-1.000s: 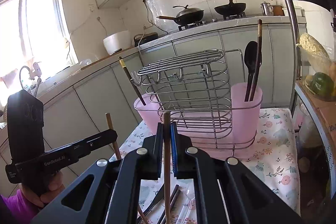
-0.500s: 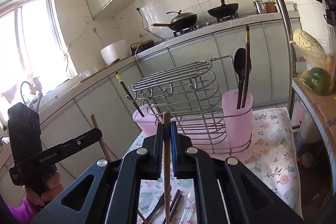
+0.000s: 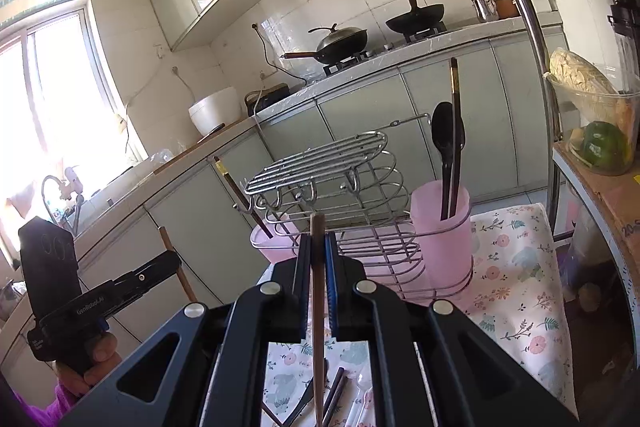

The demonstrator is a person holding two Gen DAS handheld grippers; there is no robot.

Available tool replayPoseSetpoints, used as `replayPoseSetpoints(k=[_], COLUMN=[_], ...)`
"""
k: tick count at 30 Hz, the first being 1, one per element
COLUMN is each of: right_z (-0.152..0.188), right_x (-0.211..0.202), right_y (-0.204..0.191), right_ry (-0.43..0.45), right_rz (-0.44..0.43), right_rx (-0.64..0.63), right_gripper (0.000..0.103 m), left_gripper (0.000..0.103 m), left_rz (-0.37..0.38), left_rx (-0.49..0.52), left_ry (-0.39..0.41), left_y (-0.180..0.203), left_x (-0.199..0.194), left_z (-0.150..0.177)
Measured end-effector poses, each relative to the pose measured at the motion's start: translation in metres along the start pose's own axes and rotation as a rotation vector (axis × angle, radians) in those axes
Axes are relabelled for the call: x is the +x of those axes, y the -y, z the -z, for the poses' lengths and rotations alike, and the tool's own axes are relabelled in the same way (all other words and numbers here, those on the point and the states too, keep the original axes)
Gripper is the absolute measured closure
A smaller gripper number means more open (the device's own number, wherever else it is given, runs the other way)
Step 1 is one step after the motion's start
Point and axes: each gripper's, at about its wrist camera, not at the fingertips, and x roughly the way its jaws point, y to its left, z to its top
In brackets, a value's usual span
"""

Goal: Organize utensils
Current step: 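Lift the chopstick with the right gripper while the left gripper lifts its chopstick, then carry the chopstick over the pink cup with the right gripper while the left carries its chopstick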

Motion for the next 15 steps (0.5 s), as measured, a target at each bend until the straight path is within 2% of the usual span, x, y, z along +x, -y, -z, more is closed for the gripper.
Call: replayPoseSetpoints(k=[8,15], right_z=[-0.047,-0.097], right_x=[-0.022,-0.042], right_y=[0.01,0.011], right_ry=[0.1,0.229], right_rz=[0.04,0.081], right_rx=[-0.008,-0.03], right_gripper=[0.096,0.096], left_gripper=[0.097,0.097], left_rz=[-0.032,-0.05], left_rx=[0.026,0.053], left_ry=[0.07,0.17], left_y=[0.001,0.006], left_x=[-0.009,-0.017], left_z=[-0.027,-0.069])
